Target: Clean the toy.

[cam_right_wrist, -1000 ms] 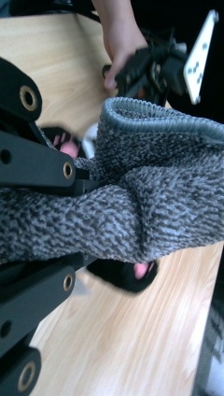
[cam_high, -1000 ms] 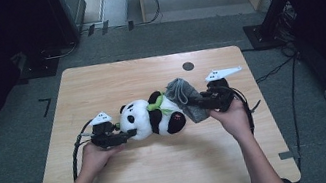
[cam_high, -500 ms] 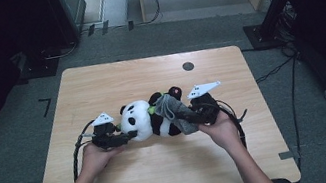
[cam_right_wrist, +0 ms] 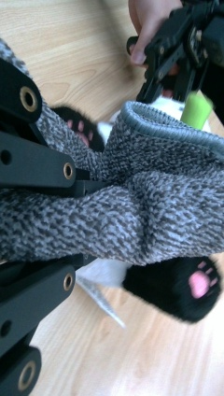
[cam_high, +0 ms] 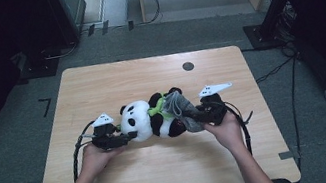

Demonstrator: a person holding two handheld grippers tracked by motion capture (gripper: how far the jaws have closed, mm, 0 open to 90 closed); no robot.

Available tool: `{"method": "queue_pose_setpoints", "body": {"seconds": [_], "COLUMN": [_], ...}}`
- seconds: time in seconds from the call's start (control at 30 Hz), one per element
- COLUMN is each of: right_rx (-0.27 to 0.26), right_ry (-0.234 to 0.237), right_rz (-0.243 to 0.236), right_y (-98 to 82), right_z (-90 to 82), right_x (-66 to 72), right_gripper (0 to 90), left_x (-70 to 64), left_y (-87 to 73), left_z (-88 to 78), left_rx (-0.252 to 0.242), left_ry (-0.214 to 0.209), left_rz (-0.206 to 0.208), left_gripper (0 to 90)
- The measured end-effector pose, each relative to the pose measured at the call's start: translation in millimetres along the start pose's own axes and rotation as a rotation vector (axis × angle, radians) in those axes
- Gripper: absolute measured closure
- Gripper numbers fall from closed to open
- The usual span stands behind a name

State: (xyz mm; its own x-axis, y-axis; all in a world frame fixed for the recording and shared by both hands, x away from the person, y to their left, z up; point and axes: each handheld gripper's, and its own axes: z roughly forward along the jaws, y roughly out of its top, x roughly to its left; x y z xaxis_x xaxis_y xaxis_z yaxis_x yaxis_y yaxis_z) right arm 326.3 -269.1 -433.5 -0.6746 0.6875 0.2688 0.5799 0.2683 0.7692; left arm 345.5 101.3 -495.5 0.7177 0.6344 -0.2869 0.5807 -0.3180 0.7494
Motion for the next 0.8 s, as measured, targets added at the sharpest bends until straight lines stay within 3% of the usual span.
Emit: {"method": "queue_pose_setpoints", "body": {"seconds": [0.17,0.33,0.63,0.8], "right_rx": [0.004,0.009,0.045,-0.018], "right_ry": [0.023,0.02,-0.03,-0.024], "right_rz": [0.05,0.054,0.064,0.075], "right_y": [-5.6,-8.1,-9.6,-1.8], "right_z": [1.7,5.0,0.8,-15.8], "right_x": [-9.7,-13.3,-23.6,-22.6], "right_gripper": [78.2,78.4,78.3,78.4], "left_x": [1.8,2.7,5.9,5.8], "left_y": [0.0,0.2,0.8,0.8], "left_z": [-0.1,0.1,-0.1,-0.1], "left_rx": [-0.001,-0.004,-0.011,-0.011], "left_ry": [-0.008,-0.014,-0.029,-0.029], "left_rz": [-0.01,-0.018,-0.053,-0.051], "left_gripper": [38.0,38.0,38.0,38.3]}}
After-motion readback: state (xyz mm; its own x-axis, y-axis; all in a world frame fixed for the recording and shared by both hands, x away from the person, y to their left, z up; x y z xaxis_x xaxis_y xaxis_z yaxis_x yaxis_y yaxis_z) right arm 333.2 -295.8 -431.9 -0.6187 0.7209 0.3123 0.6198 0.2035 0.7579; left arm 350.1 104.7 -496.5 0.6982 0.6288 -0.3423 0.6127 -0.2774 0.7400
